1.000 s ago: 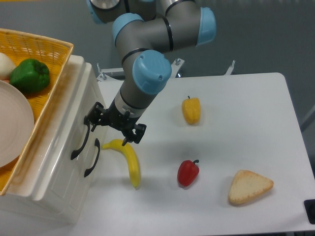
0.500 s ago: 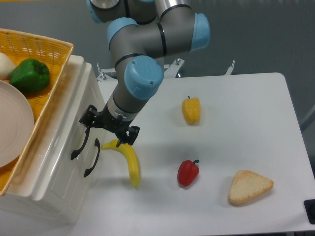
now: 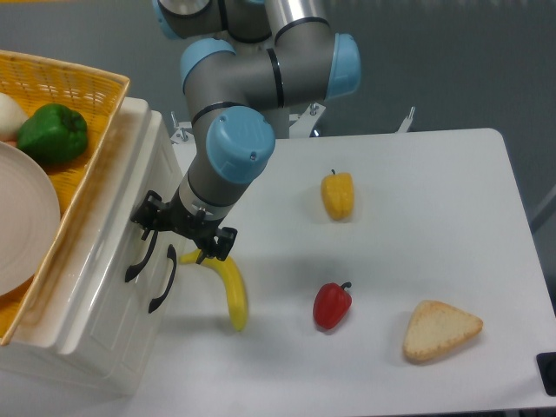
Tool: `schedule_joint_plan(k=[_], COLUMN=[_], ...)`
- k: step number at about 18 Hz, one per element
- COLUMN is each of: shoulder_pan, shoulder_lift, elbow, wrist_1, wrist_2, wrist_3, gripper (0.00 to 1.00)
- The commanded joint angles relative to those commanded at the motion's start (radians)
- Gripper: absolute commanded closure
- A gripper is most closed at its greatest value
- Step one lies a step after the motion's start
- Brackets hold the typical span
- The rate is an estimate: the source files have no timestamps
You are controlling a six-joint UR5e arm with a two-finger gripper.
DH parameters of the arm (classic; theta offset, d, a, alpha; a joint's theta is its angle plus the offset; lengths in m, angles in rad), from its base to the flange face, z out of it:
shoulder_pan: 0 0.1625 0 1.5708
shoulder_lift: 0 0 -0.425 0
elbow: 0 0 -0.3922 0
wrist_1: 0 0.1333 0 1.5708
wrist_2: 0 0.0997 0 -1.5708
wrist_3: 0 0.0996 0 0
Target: Slide open the top white drawer
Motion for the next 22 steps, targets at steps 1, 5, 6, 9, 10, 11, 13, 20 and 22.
schedule_joint_plan(k=[1, 5, 6, 9, 10, 11, 13, 20, 22], shoulder_pan=[0.0, -0.009, -0.011, -0.011, -0.011, -0.011, -0.011, -0.011, -0.011], shoulder_lift=[0.0, -0.008, -0.009, -0.011, -0.011, -0.011, -0.011, -0.02, -0.021], elbow=[0.0, 0.0, 0.0, 0.0, 0.0, 0.0, 0.003, 0.02, 0.021], wrist_1=[0.0, 0.002, 0.002, 0.002, 0.002, 0.002, 0.002, 0.003, 0.003], wrist_2=[0.0, 0.002, 0.002, 0.005, 0.008, 0.014, 0.018, 0.069, 0.072], wrist_3=[-0.002, -0.006, -0.008, -0.006, -0.005, -0.005, -0.005, 0.0, -0.002], gripper=[0.0, 0.0, 0.0, 0.0, 0.0, 0.0, 0.0, 0.0, 0.0])
